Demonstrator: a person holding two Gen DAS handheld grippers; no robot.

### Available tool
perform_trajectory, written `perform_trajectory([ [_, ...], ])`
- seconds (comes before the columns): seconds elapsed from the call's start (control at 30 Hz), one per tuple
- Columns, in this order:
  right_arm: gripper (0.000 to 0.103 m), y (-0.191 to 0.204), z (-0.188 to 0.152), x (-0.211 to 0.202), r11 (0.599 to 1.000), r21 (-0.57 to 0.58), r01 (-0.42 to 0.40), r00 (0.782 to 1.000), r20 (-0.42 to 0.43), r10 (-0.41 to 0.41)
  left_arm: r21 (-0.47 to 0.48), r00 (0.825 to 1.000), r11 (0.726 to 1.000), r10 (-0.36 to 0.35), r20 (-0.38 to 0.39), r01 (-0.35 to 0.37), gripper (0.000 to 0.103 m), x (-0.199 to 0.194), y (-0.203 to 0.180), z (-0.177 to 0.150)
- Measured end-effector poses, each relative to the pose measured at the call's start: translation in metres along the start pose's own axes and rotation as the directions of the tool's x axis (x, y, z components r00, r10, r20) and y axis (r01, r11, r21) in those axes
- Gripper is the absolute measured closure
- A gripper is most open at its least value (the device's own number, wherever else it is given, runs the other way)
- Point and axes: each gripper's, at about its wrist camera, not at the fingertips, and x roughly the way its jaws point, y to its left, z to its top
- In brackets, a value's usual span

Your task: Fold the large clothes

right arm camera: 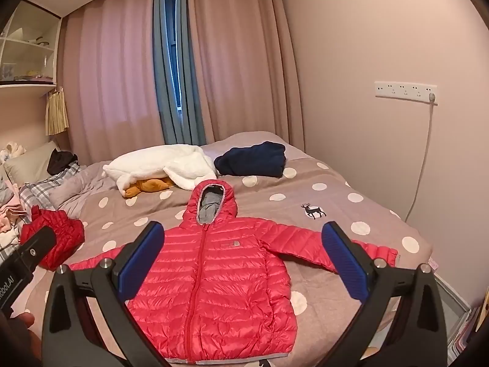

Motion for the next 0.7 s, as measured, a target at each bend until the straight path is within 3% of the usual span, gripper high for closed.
perform_trajectory([
  [0.7, 0.0, 0.0017, -0.0049, 0.0022, 1.0, 0.019, -0.009, 1.0, 0.002, 0.009, 0.003, 1.0, 1.0, 0.014, -0.004, -0.014, 0.0, 0.0052, -0.0002, -0.0057],
])
